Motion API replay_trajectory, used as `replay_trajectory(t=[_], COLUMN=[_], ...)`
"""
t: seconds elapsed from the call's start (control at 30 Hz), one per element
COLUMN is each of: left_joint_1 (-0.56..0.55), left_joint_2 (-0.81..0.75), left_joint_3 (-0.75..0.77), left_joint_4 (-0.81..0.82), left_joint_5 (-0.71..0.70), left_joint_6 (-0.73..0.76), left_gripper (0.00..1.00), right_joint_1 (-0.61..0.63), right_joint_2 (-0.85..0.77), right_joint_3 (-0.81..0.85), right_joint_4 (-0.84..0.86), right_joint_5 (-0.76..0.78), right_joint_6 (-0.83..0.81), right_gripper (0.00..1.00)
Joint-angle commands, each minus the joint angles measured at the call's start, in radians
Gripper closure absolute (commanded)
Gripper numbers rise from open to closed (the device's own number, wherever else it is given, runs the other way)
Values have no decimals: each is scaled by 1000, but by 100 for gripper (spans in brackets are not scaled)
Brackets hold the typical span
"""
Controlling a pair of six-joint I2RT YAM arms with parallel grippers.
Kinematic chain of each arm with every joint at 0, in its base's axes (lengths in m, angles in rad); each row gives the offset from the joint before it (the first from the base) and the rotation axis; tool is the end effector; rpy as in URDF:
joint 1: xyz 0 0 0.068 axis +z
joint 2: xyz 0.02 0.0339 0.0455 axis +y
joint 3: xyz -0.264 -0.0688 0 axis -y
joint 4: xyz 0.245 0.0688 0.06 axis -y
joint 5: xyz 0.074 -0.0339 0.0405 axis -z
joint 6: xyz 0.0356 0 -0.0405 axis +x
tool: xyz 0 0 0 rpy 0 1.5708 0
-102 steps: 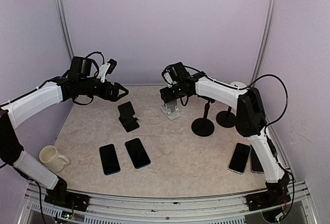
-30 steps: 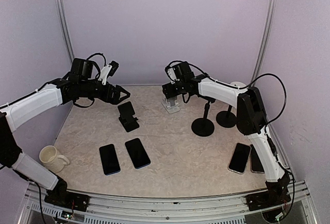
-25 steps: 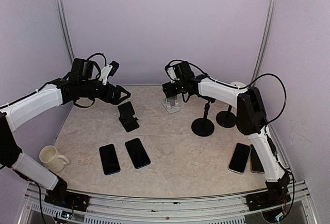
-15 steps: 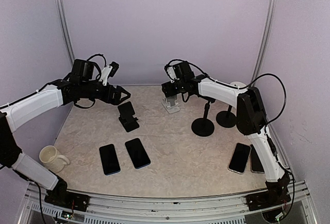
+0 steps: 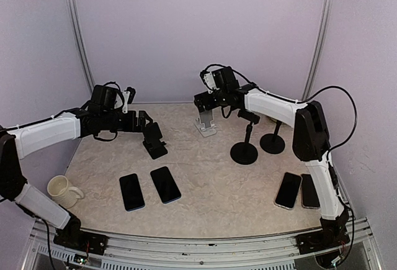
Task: Place the phone on the phone stand
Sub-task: Move the phone stand to the center of the board.
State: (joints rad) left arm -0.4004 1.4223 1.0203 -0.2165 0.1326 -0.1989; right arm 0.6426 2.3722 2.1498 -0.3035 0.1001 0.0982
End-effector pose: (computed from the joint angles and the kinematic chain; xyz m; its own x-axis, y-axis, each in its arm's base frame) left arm 0.2919 -0.1286 0.2706 -0.6194 0.0495 -0.7835 0.3705 0.8983 -0.2361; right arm 0.4476 0.3306 0.2467 -0.4516 -0.2162 -0.8656 -0.4851 0.8737 0.0349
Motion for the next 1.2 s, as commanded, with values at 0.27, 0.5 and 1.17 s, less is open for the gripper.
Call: replay_trajectory(t=[0.27,0.5,1.17], left_joint_1=[-73,-131,-172], left_joint_2=[197,291,488], left_joint_3=[81,188,363], left_joint_4=[44,-30,-262], left_joint_5=[-221,-360,-622], left_joint_6=[-357,-446,-607], left_gripper=[1,1,5], right_joint_1=[18,19,19], right_joint_2=[-227,-287,-331], right_joint_3=[-139,-224,-307], right_joint_4=[36,65,102], right_joint_5=[6,6,-12], right_joint_6=[-20,-25,-23], right_gripper=[0,0,0])
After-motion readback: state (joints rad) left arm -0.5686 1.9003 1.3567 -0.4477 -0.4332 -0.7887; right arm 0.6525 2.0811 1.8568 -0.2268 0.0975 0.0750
